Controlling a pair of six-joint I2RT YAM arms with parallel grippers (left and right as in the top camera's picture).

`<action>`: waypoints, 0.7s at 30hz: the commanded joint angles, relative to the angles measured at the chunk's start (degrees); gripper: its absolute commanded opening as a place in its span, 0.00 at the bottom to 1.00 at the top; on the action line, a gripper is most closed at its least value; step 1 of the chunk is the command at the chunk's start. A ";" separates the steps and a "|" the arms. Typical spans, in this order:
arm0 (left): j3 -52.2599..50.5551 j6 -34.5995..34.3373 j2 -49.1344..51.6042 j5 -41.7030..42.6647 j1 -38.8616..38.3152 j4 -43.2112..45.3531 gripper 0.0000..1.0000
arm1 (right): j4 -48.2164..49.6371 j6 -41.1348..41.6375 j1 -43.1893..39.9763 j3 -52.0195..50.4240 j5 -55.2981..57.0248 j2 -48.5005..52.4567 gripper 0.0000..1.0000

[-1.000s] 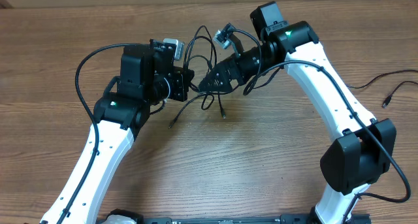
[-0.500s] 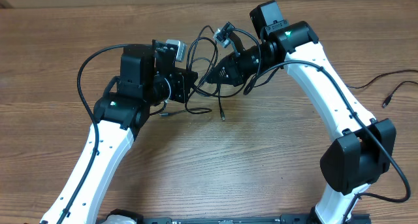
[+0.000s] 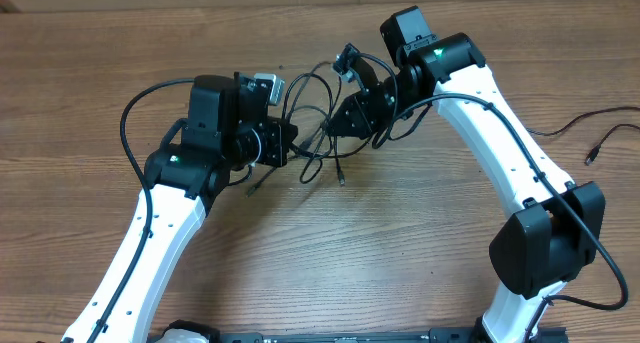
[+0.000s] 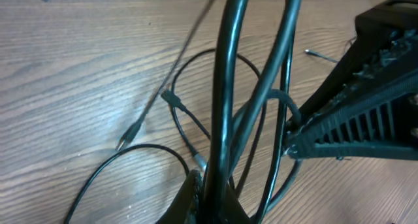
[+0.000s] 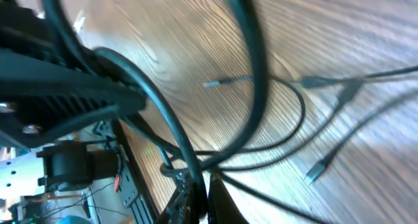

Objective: Untangle cables

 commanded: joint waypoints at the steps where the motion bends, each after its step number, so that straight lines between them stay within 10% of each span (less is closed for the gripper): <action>1: 0.85 0.63 -1.29 -3.50 0.31 -0.85 0.04 | -1.16 1.14 -2.40 0.72 5.20 -2.29 0.04; 17: 0.85 2.97 -1.29 1.55 0.31 -2.84 0.04 | 0.46 1.09 -6.82 0.72 1.27 -2.29 0.04; 21: 0.85 10.43 -1.29 5.90 0.31 -3.30 0.04 | 1.53 1.11 -6.82 0.72 1.27 -2.29 0.42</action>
